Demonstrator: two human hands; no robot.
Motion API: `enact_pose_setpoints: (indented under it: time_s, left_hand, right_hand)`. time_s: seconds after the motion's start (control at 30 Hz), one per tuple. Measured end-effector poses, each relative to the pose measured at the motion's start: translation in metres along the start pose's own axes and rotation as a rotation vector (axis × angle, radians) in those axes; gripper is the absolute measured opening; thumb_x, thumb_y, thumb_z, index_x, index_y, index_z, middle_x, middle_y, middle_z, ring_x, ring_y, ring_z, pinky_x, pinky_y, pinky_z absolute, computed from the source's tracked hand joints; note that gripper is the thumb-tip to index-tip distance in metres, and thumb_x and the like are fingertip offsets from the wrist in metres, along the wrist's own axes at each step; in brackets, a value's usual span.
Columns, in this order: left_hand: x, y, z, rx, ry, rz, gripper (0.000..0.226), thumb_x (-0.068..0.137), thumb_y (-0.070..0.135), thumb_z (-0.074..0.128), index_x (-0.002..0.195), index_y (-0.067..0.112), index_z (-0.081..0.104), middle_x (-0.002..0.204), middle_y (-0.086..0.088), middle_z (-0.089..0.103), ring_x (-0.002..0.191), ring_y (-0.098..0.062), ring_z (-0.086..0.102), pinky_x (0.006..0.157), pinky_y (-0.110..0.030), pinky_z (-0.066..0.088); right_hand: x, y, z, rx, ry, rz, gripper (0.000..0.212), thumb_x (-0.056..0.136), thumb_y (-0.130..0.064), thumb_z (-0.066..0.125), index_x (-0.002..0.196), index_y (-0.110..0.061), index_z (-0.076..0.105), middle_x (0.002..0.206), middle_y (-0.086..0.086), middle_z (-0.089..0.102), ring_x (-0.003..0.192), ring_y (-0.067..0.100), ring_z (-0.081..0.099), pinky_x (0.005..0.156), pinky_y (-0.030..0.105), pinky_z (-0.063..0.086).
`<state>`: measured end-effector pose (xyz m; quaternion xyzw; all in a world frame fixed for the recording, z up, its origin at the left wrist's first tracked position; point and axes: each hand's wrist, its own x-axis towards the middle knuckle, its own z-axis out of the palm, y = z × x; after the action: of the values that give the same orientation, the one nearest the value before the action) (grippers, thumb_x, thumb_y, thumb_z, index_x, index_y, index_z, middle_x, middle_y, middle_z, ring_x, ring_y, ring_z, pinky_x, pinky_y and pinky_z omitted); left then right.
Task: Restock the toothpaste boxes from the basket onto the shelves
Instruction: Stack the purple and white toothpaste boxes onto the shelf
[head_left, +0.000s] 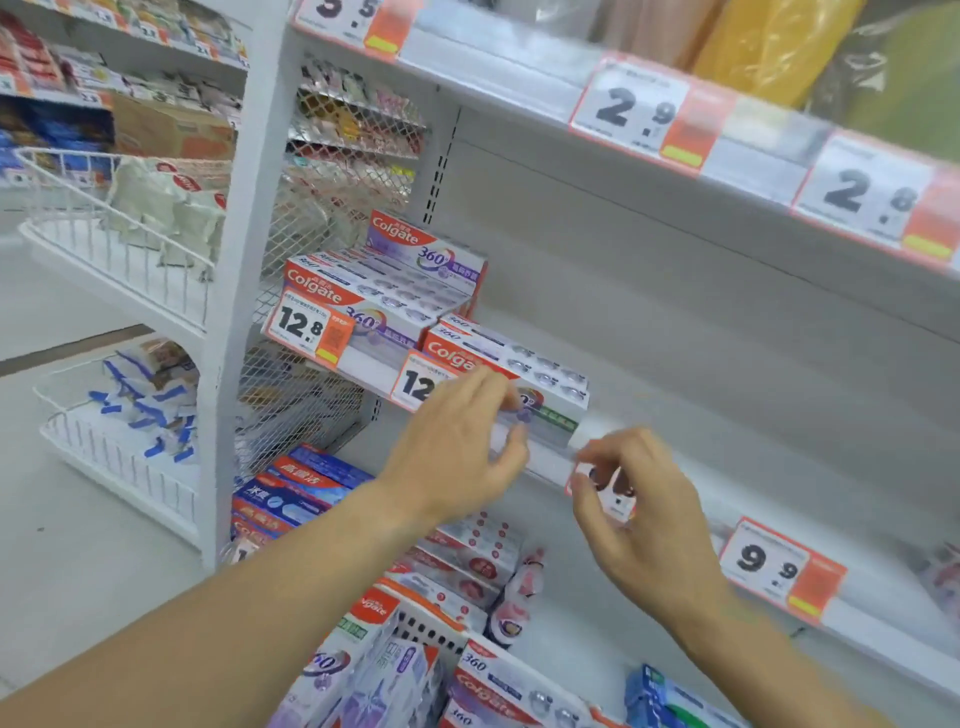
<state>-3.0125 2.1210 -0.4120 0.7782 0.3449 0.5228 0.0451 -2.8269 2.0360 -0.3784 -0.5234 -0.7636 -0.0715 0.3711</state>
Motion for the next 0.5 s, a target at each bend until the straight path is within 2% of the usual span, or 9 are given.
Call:
enact_pose_setpoints:
  time_s: [0.03,0.1,0.17,0.27,0.37,0.43,0.5]
  left_hand:
    - [-0.015,0.013,0.011,-0.054,-0.127,0.012,0.012,0.089,0.03,0.052,0.084,0.019,0.054,0.082,0.007,0.052,0.078,-0.019,0.053,0.071,-0.04,0.047]
    - [-0.057,0.032,0.035,-0.08,-0.411,-0.04,0.023,0.093,0.034,0.047,0.072,0.023,0.045,0.07,0.009,0.044,0.07,-0.021,0.051,0.065,-0.04,0.045]
    - [-0.112,0.04,0.055,-0.049,-0.738,-0.087,0.025,0.095,0.035,0.044,0.074,0.022,0.045,0.077,0.006,0.045,0.08,-0.022,0.053,0.07,-0.041,0.046]
    - [-0.195,0.036,0.064,0.016,-1.237,-0.232,0.023,0.096,0.036,0.053,0.096,0.013,0.053,0.102,-0.006,0.052,0.104,-0.028,0.054,0.086,-0.038,0.046]
    - [-0.262,0.03,0.056,0.156,-1.472,-0.297,0.055,0.088,0.046,0.065,0.131,0.015,0.048,0.131,-0.006,0.049,0.124,-0.027,0.047,0.102,-0.037,0.041]
    - [-0.296,0.034,0.052,0.261,-1.561,-0.203,0.077,0.084,0.055,0.066,0.144,0.016,0.038,0.144,-0.008,0.04,0.135,-0.028,0.037,0.114,-0.039,0.029]
    - [-0.319,0.041,0.052,0.357,-1.606,-0.112,0.089,0.082,0.056,0.067,0.15,0.013,0.028,0.15,-0.011,0.033,0.14,-0.031,0.03,0.119,-0.041,0.02]
  right_hand:
    - [-0.026,0.002,0.002,0.076,-0.087,0.08,0.013,0.087,-0.008,0.066,0.089,-0.02,0.063,0.08,-0.012,0.059,0.07,0.003,0.054,0.066,0.012,0.041]
    - [-0.085,0.013,0.014,0.257,-0.35,0.366,0.02,0.085,-0.004,0.065,0.078,-0.023,0.064,0.065,-0.011,0.061,0.058,0.002,0.052,0.06,0.018,0.043]
    - [-0.147,0.029,0.027,0.311,-0.601,0.555,0.023,0.082,-0.004,0.061,0.074,-0.024,0.065,0.063,-0.01,0.063,0.057,0.0,0.052,0.061,0.023,0.044]
    - [-0.225,0.05,0.043,0.292,-0.846,0.635,0.028,0.084,-0.006,0.061,0.072,-0.031,0.062,0.067,-0.01,0.064,0.066,0.003,0.061,0.066,0.019,0.046]
    - [-0.271,0.054,0.056,0.222,-1.072,0.705,0.008,0.09,-0.019,0.066,0.085,-0.025,0.066,0.081,-0.004,0.067,0.078,0.011,0.061,0.069,0.021,0.045]
    - [-0.295,0.055,0.066,0.208,-1.083,0.723,0.007,0.088,-0.018,0.065,0.081,-0.02,0.065,0.086,0.006,0.071,0.079,0.017,0.061,0.071,0.026,0.044]
    - [-0.312,0.051,0.069,0.186,-1.14,0.751,0.011,0.088,-0.024,0.065,0.092,-0.015,0.069,0.092,0.006,0.072,0.084,0.022,0.064,0.077,0.032,0.051]
